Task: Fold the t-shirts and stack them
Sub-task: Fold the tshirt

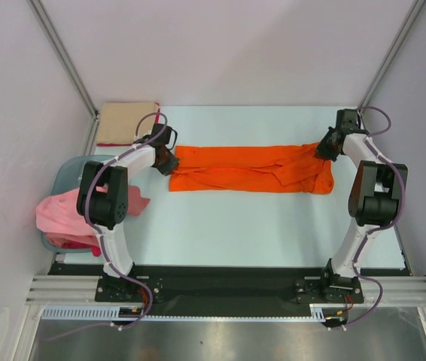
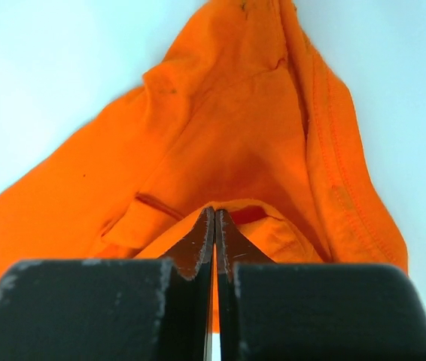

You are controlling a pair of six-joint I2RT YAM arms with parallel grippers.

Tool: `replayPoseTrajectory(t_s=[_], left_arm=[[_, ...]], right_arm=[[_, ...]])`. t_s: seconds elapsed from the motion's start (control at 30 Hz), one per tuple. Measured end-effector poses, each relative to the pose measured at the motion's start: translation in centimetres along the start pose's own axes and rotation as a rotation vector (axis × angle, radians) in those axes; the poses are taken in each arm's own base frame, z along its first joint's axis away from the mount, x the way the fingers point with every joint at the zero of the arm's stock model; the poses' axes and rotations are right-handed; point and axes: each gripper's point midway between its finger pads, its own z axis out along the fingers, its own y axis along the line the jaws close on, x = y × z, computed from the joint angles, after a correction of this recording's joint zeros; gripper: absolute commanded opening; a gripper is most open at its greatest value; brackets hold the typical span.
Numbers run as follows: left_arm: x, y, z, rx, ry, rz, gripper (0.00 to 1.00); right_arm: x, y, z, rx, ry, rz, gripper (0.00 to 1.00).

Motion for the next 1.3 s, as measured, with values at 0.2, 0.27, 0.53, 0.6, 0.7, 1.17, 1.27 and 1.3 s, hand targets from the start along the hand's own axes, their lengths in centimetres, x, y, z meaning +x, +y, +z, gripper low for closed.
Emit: replayPoseTrajectory(t_s=[0.2,0.27,0.53,0.6,0.7,1.17,1.27,1.3], left_arm=[[-1.0,-0.1,-0.2,-0.011,-0.033,0.049,0.58],[-1.4,0.0,-0.7,-0.021,-0.047,0.059,0.62],[-2.7,1.3,-8.1,0.042,-0.139,0.072,1.00],[-2.6,1.8,-10.1,0.074,-0.160,0.065,0.99],[-1.6,3.0,-11.8,0.115,-0.166,0.065,0.87],[7.1,8.9,-6.4,0.069,0.068,0.097,0.83],[7.1,8.5,-5.8,0.078,0.067,0.088,0.85],[7.1,8.4,-5.5,0.078,0.070,0.085,0.85]], right_arm=[[-0.9,0.0,1.9,0.005,0.004,-0.002,0.26],[-1.5,0.1,2.3,0.006,-0.003,-0.011,0.47],[-2.3,-1.8,-2.1,0.098,-0.085,-0.061,0.77],[-1.5,-2.5,-4.9,0.101,-0.107,-0.059,0.77],[0.1,-3.7,-8.6,0.070,-0.154,-0.042,0.70],[8.8,-8.9,-7.1,0.092,-0.028,-0.006,0.45],[8.5,-8.9,-6.7,0.093,-0.036,-0.019,0.47],[8.5,-9.0,-6.5,0.095,-0.035,-0.022,0.47]])
